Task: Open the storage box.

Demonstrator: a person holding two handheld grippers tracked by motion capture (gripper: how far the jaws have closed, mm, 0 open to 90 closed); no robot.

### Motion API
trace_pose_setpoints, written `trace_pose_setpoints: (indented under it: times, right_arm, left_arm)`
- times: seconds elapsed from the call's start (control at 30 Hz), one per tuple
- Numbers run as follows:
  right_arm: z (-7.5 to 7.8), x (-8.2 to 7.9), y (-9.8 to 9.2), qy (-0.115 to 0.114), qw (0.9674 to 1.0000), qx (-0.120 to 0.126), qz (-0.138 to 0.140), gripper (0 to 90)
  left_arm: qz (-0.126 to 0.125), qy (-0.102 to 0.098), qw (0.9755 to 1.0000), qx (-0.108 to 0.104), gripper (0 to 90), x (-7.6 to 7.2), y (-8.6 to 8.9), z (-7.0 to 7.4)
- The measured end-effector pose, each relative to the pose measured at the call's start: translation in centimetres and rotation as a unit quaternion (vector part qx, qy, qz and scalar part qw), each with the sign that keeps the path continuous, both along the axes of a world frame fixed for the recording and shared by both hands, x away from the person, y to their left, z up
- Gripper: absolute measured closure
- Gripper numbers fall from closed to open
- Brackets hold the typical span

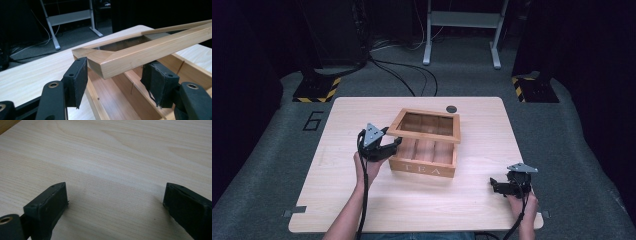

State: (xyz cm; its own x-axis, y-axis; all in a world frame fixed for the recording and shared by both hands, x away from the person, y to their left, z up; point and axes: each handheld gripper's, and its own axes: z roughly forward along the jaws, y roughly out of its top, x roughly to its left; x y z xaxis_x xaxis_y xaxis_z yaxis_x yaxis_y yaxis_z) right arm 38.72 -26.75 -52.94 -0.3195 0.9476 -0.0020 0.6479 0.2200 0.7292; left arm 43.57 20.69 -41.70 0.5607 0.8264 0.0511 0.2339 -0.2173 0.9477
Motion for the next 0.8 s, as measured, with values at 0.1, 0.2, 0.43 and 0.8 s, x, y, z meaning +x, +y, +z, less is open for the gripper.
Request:
trace_pose_setpoints:
  times: [0.1,0.2,0.43,0.8]
  right_arm:
    - [0.0,0.0,0.0,0.0,1.0,0.0,0.0,5.1]
    - [0.0,0.0,0.0,0.0,1.0,0.0,0.0,5.1]
    - [0.0,0.0,0.0,-0.001,1.0,0.001,-0.001,5.1]
    - [0.0,0.0,0.1,0.0,1.0,0.003,-0.004,5.1]
  left_arm:
    - [0.001,-0.005,1.0,-0.003,38.0,0.3,-0.1,0.6]
    - [0.0,-0.005,1.0,-0.003,38.3,0.6,0.0,0.9]
    - [-0.001,-0.011,0.9998,-0.015,43.0,1.7,0.1,2.1]
    - [-0.003,-0.025,0.9995,-0.019,45.9,3.0,0.1,3.3]
